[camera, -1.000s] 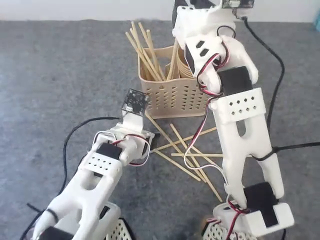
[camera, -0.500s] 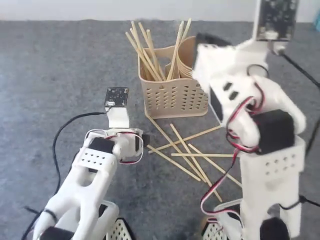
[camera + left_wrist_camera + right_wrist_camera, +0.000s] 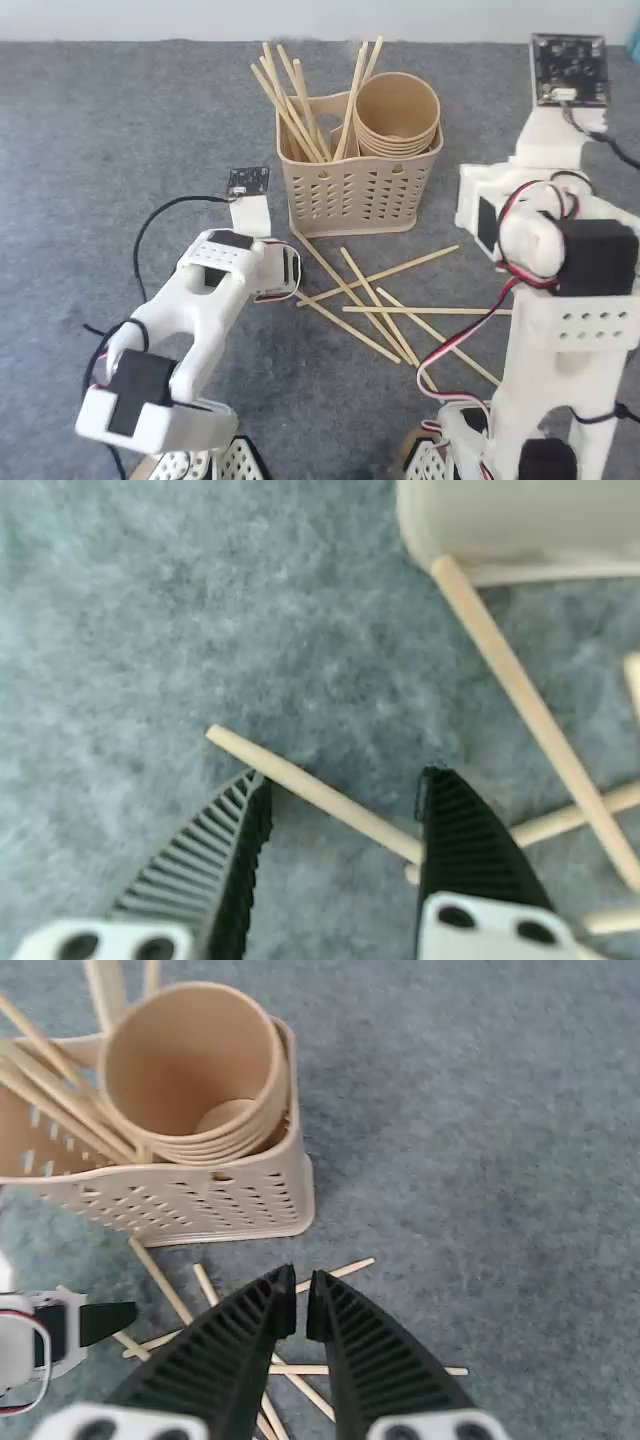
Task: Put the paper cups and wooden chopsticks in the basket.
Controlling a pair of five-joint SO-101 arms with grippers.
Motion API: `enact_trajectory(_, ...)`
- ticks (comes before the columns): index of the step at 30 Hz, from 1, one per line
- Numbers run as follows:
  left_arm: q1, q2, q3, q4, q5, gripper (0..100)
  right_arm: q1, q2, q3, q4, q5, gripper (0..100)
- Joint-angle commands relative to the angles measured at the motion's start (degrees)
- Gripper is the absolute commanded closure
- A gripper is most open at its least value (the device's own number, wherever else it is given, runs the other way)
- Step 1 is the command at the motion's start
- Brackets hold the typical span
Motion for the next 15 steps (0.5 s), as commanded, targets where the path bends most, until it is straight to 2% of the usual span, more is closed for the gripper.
enact_trajectory(1,-0.4,0.1,-2.7,-0.9,1.5,85,4.5,0.4,2.9,1.6,1.9,96.5)
enact_trajectory(4,-0.2,0.1,-2.7,-1.1,1.2,100,7.2,-1.0,8.7,-0.7,4.5,96.5)
enact_trajectory(9,-0.4,0.1,-2.6,-0.9,1.2,99,10.8,-5.5,17.8,-5.2,5.2,96.4)
enact_trajectory(15,-0.4,-2.7,-2.6,1.7,1.1,99,9.5,-13.2,32.4,-6.2,10.0,96.5)
